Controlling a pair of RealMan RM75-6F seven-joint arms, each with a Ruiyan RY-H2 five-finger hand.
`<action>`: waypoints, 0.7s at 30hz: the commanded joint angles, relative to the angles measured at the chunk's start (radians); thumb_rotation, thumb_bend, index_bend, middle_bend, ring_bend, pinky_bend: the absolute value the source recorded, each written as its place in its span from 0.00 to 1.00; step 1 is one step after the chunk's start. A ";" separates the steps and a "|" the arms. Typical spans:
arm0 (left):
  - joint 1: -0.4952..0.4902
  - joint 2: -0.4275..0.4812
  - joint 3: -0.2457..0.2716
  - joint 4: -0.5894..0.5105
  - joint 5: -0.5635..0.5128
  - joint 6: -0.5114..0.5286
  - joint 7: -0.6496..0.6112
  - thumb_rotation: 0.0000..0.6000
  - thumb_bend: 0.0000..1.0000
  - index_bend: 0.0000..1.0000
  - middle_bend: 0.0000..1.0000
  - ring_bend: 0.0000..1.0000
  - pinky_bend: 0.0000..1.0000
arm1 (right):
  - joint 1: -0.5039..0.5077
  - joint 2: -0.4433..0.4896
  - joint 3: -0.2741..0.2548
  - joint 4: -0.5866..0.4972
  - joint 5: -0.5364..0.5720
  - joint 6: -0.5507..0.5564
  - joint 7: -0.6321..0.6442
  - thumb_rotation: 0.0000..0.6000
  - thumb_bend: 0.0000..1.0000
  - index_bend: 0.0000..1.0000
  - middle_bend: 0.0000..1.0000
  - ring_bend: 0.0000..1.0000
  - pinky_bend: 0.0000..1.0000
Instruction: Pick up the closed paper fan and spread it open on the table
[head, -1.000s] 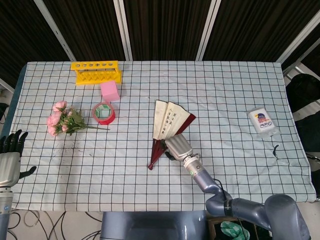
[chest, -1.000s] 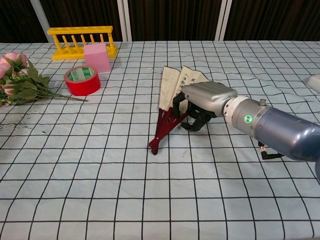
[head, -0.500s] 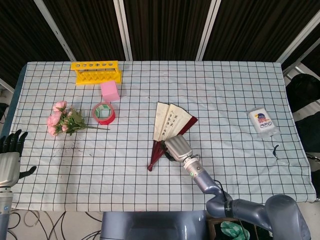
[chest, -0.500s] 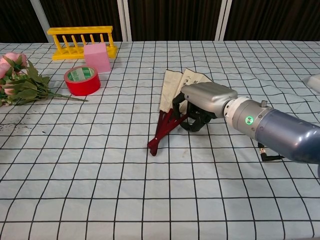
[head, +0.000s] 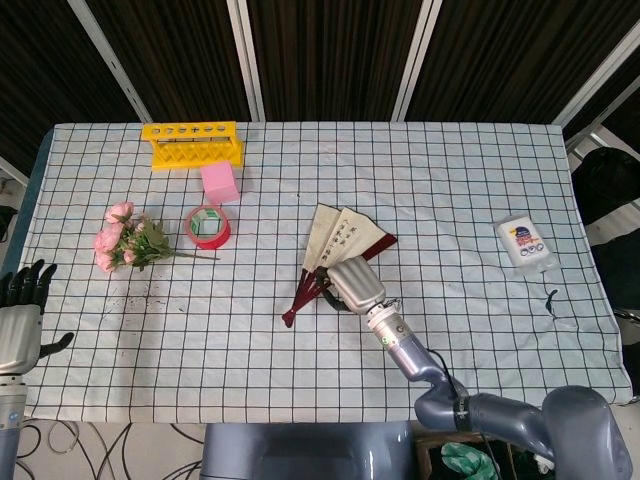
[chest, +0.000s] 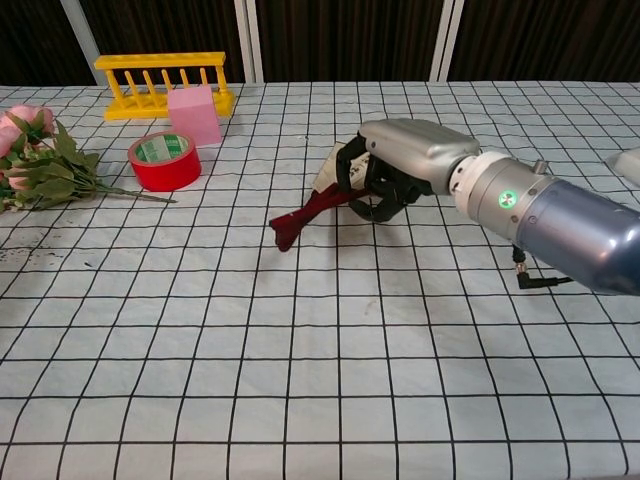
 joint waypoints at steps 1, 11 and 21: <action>0.000 0.000 -0.001 -0.002 -0.001 0.001 0.002 1.00 0.01 0.00 0.00 0.00 0.00 | 0.007 0.015 0.024 -0.027 -0.007 0.017 0.019 1.00 0.77 0.84 0.94 1.00 0.91; -0.001 0.010 -0.004 -0.032 0.001 0.003 -0.004 1.00 0.01 0.00 0.00 0.00 0.00 | 0.031 0.060 0.099 -0.087 -0.004 0.058 0.048 1.00 0.79 0.89 0.95 1.00 0.91; -0.013 0.043 -0.027 -0.097 -0.035 -0.023 -0.023 1.00 0.01 0.00 0.00 0.00 0.00 | 0.071 0.092 0.177 -0.152 0.066 0.054 0.012 1.00 0.79 0.93 0.96 1.00 0.91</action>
